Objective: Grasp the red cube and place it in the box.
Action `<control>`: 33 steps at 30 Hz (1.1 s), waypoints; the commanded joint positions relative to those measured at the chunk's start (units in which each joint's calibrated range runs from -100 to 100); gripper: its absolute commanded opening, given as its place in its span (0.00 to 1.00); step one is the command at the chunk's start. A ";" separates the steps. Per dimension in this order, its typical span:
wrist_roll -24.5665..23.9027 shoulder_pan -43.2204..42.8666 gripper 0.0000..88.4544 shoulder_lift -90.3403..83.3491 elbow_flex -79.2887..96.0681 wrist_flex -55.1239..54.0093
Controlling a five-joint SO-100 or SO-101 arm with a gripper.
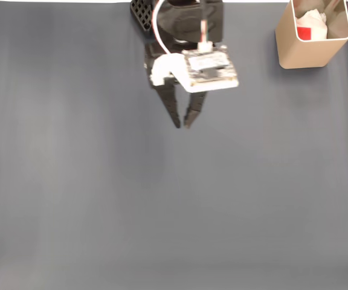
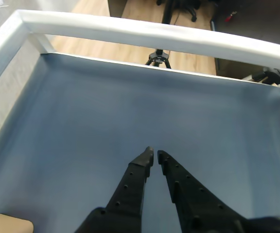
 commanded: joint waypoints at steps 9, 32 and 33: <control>-0.24 3.12 0.00 -22.64 25.75 -4.86; -1.95 2.41 0.00 -50.11 57.14 3.25; -1.95 2.13 0.00 -50.11 57.23 4.32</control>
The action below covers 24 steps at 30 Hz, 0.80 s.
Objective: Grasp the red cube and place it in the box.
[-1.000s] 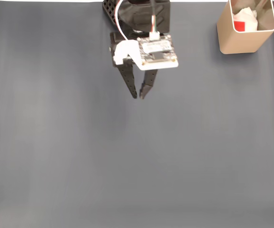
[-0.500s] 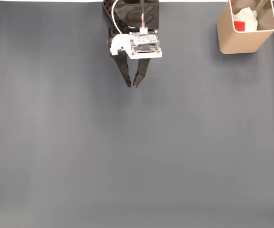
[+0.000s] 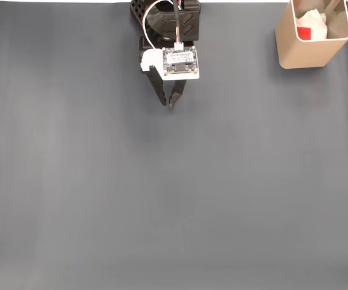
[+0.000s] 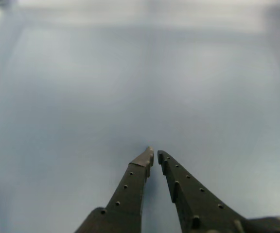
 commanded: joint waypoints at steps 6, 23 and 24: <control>-1.12 -2.03 0.00 -0.70 1.26 8.24; -2.98 -2.46 0.00 -0.78 1.26 17.58; -2.98 -2.39 0.00 -0.78 1.26 17.58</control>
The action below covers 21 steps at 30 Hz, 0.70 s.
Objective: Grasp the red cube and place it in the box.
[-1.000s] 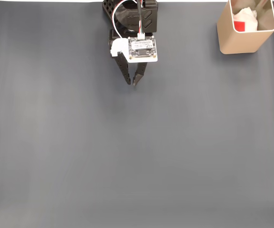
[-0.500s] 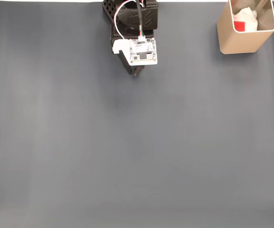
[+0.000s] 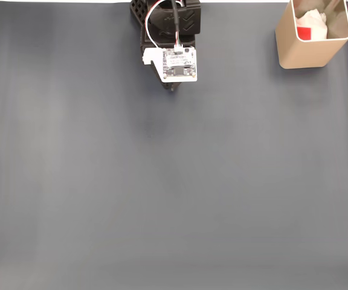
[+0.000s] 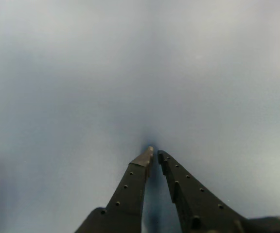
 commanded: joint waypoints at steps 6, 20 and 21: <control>0.10 -0.45 0.00 0.09 0.81 1.35; 0.15 -0.45 0.00 0.09 0.81 1.35; 0.15 -0.45 0.00 0.09 0.81 1.35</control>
